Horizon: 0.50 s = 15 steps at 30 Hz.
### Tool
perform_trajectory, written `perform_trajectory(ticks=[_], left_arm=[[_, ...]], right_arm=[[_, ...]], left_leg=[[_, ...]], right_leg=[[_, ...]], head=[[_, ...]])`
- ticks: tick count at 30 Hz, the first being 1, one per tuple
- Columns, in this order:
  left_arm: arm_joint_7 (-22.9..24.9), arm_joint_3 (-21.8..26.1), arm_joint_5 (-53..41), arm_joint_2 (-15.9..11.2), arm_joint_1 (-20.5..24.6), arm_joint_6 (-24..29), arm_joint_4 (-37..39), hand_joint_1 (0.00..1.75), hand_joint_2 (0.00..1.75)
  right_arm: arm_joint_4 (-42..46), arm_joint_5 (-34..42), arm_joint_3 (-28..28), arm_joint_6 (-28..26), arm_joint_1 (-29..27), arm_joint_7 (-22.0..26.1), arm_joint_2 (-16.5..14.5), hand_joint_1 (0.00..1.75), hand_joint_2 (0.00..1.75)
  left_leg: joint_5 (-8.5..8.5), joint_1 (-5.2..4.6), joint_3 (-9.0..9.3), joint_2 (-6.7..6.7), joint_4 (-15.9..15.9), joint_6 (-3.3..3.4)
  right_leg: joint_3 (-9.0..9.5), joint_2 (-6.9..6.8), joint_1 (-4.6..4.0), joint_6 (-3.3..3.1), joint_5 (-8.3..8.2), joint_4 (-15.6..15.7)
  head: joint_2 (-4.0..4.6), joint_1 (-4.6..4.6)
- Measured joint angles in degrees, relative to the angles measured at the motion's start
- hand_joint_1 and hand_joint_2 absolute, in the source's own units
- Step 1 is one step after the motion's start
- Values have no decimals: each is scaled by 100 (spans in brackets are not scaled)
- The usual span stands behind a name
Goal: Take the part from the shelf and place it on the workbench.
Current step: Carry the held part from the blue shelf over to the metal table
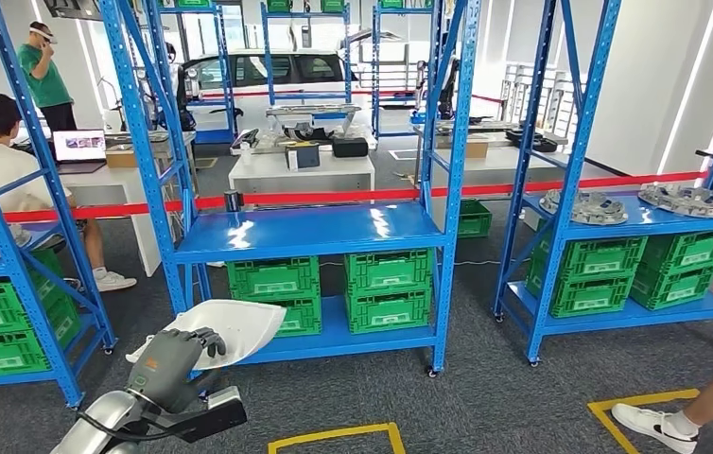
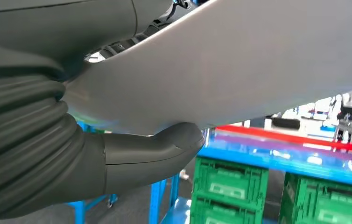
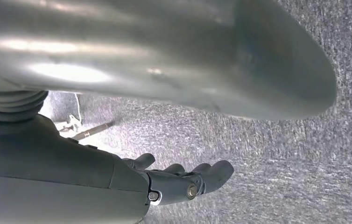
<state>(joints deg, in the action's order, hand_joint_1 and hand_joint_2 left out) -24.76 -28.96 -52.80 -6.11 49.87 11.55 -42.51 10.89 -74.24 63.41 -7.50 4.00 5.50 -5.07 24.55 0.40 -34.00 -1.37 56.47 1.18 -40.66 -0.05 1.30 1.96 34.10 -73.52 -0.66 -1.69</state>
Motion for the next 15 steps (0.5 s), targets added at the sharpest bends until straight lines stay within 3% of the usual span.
perform_trajectory(ticks=[1, 3, 4, 6, 8, 10, 12, 14, 15], left_arm=[[-3, 0, 1, 6, -29, 8, 2, 175, 175], [-14, 0, 1, 24, -55, 60, 3, 175, 175], [-19, 0, -1, 34, -58, 99, 4, 175, 175], [-36, 0, -4, 61, -70, 167, 8, 175, 175], [-52, 0, -8, 77, -86, 195, 21, 175, 175], [-57, 0, -10, 69, -94, 208, 44, 175, 175], [-73, 0, -11, 70, -95, 224, 58, 175, 175], [-93, 0, -12, 86, -104, 239, 77, 175, 175], [-102, 0, -14, 92, -110, 249, 93, 175, 175]], right_arm=[[1, 4, 3, 1, 0, 2, 0, 0, 0], [1, 5, 4, 3, 2, 8, -2, 0, 0], [-1, 3, 5, 3, -1, 14, -12, 0, 0], [-3, -1, 7, 0, -4, 17, -33, 0, 0], [-3, -1, 8, -4, 3, 23, -46, 0, 0], [-3, 0, 10, -9, 13, 34, -51, 0, 0], [-3, 5, 13, -21, 3, 39, -54, 0, 0], [-3, 19, 20, -32, -11, 45, -55, 0, 0], [-3, 27, 28, -35, -13, 51, -55, 0, 0]], left_leg=[[-2, 22, -43, -54, 44, -26], [16, 77, -139, -164, 167, -106], [34, 88, -190, -220, 243, -159], [37, 84, -266, -321, 312, -246], [2, 83, -305, -398, 297, -306], [91, 77, -391, -254, 448, -342], [429, 61, -630, -1, 1018, -355], [766, 60, -906, 91, 1719, -352], [812, 57, -942, 101, 1874, -337]], right_leg=[[82, 6, 18, 25, -100, 125], [465, 116, 61, 82, -387, 809], [613, 199, 73, 76, -470, 1102], [692, 270, 59, -15, -476, 1278], [677, 166, 48, -143, -503, 1267], [670, 72, 46, -235, -534, 1275], [652, -25, 28, -296, -560, 1290], [622, -144, -2, -324, -576, 1291], [610, -206, -16, -330, -580, 1289]], head=[[0, 0], [0, 0], [0, 3], [0, 5], [0, 5], [0, -5], [0, -15], [0, -17], [0, -17]])
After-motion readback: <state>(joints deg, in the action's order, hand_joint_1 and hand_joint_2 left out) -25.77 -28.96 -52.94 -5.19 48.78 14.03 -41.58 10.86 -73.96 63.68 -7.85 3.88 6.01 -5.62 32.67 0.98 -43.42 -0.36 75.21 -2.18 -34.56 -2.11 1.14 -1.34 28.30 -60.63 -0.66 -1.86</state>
